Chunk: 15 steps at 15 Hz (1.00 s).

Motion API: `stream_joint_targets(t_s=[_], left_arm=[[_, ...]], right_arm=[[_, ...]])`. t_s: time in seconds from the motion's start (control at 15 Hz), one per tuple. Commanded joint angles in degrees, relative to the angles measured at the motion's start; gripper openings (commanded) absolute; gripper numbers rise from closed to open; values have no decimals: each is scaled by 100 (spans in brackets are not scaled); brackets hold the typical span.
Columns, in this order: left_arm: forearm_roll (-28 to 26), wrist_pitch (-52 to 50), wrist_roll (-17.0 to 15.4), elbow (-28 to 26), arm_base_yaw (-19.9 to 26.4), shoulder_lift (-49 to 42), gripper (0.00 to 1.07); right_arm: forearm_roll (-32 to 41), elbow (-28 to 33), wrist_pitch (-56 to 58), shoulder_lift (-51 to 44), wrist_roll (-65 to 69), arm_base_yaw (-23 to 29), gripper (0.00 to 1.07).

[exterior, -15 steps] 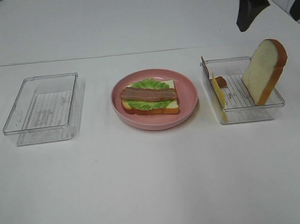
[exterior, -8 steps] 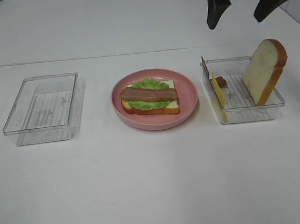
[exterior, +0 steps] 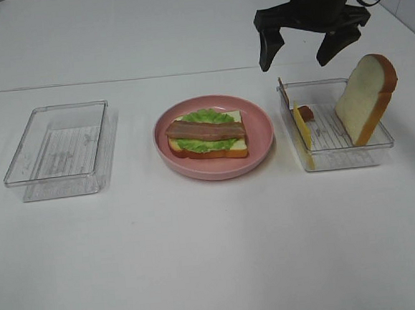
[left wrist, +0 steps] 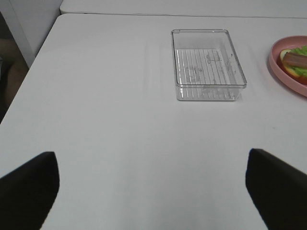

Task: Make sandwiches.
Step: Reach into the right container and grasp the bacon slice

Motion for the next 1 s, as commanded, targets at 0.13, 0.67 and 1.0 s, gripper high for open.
stream_joint_targets(t_s=[0.13, 0.67, 1.0], left_arm=[[-46, -23, 0, 6, 6, -103, 100], [-46, -23, 0, 6, 6, -103, 100], [-46, -23, 0, 6, 6, -97, 100]], right_arm=[[63, -40, -206, 269, -52, -6, 96], [-46, -607, -539, 1037, -52, -17, 96], [-183, -659, -470, 1226, -52, -17, 91]])
